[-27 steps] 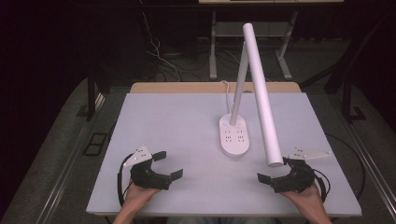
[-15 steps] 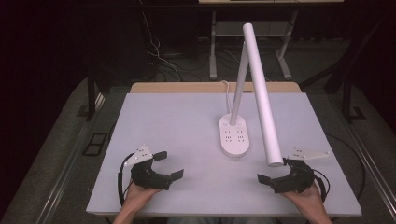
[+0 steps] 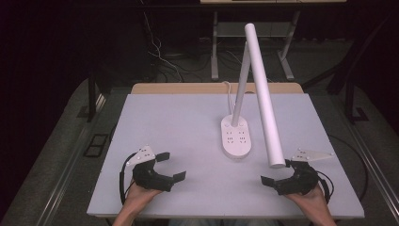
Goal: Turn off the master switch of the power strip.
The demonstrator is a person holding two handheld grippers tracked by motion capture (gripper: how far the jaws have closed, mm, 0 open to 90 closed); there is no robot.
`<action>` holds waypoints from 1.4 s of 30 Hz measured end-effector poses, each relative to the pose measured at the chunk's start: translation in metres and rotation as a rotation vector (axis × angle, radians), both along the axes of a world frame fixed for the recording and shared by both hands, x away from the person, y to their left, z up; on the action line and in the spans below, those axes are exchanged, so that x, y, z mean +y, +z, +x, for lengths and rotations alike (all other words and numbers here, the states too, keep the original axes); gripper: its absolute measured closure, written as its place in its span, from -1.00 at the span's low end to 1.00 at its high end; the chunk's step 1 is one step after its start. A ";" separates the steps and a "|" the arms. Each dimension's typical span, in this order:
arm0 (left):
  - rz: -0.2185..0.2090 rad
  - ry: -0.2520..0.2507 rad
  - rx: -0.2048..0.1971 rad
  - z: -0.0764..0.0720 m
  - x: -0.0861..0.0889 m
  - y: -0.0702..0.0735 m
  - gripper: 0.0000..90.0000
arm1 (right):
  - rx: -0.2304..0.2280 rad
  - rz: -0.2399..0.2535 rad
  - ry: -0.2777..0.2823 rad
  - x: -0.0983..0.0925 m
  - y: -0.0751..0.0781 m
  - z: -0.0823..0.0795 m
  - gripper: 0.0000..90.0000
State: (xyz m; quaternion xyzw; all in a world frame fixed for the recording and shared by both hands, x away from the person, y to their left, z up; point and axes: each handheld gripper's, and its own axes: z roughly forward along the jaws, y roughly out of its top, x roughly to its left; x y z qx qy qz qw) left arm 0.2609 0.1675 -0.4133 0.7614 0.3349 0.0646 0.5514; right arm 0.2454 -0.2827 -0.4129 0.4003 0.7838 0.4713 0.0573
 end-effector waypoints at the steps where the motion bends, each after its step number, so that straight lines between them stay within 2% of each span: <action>1: 0.008 -0.005 -0.002 0.000 0.000 0.001 -1.00 | 0.004 0.000 0.000 0.000 0.000 0.000 -1.00; 6: 0.027 -0.013 0.003 0.003 -0.002 0.004 -1.00 | 0.004 -0.004 0.000 -0.001 0.000 0.000 -1.00; 11: 0.034 -0.012 -0.001 0.006 -0.002 0.008 -1.00 | 0.003 -0.005 -0.001 -0.002 -0.001 0.000 -1.00; 14: 0.031 -0.029 0.003 0.009 -0.003 0.011 -1.00 | 0.004 -0.004 -0.001 -0.002 -0.001 0.000 -1.00; 23: 0.066 -0.045 0.010 0.013 -0.008 0.018 -1.00 | 0.005 -0.004 -0.001 -0.003 -0.001 0.001 -1.00; 30: 0.085 -0.055 0.004 0.021 -0.013 0.026 -1.00 | 0.001 -0.006 -0.006 -0.004 -0.001 0.001 -1.00; 42: 0.117 -0.080 0.018 0.035 -0.022 0.036 -1.00 | 0.004 -0.011 -0.004 -0.004 -0.001 0.001 -1.00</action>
